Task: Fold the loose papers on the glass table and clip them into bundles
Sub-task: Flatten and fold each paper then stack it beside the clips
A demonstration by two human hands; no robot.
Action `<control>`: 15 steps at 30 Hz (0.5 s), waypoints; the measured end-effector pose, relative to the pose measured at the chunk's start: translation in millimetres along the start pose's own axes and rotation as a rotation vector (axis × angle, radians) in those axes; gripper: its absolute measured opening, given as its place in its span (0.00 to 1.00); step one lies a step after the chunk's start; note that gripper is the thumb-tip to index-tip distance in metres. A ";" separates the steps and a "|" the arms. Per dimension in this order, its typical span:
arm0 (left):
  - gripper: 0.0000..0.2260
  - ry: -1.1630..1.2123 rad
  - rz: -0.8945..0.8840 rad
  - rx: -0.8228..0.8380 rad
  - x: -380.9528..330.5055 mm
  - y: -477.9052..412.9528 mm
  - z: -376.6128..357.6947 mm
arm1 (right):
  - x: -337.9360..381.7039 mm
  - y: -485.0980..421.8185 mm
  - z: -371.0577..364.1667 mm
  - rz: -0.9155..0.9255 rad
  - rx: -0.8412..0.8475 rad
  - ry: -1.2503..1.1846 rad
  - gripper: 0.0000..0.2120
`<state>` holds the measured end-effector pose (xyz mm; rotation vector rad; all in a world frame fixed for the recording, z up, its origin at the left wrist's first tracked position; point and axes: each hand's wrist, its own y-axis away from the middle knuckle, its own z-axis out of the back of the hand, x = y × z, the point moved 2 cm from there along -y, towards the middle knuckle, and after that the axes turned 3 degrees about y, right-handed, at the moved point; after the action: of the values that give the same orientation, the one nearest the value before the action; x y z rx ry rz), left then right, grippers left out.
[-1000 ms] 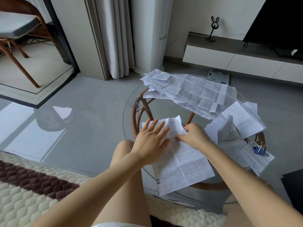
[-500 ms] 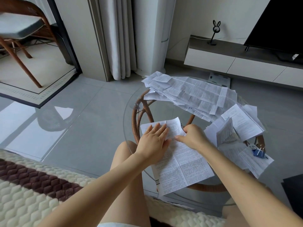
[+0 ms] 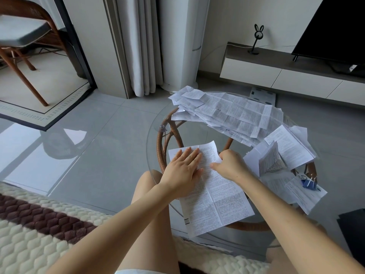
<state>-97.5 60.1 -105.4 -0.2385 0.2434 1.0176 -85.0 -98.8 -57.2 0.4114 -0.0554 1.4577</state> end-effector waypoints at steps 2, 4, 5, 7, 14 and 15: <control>0.37 0.002 -0.001 -0.001 1.3 -0.5 0.5 | 1.4 1.5 0.7 0.008 -0.011 0.007 0.25; 0.36 0.001 -0.007 0.003 1.6 -0.7 0.1 | 1.2 1.8 0.7 0.009 -0.018 0.009 0.24; 0.36 0.000 -0.009 0.004 1.6 -0.7 -0.4 | 0.7 1.3 0.0 0.007 -0.018 0.007 0.24; 0.36 -0.008 -0.010 0.004 2.0 -0.8 -0.4 | 1.4 0.5 -0.8 0.002 -0.013 0.021 0.23; 0.36 -0.014 -0.021 0.013 3.7 -2.9 0.7 | 5.5 -0.4 -1.6 -0.016 -0.012 0.051 0.23; 0.36 -0.015 -0.023 0.012 4.0 -3.6 0.7 | 5.3 -0.8 -1.8 -0.018 -0.016 0.046 0.23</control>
<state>-92.3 61.7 -105.7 -0.2219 0.2329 0.9946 -83.9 -93.3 -57.6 0.3642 -0.0264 1.4477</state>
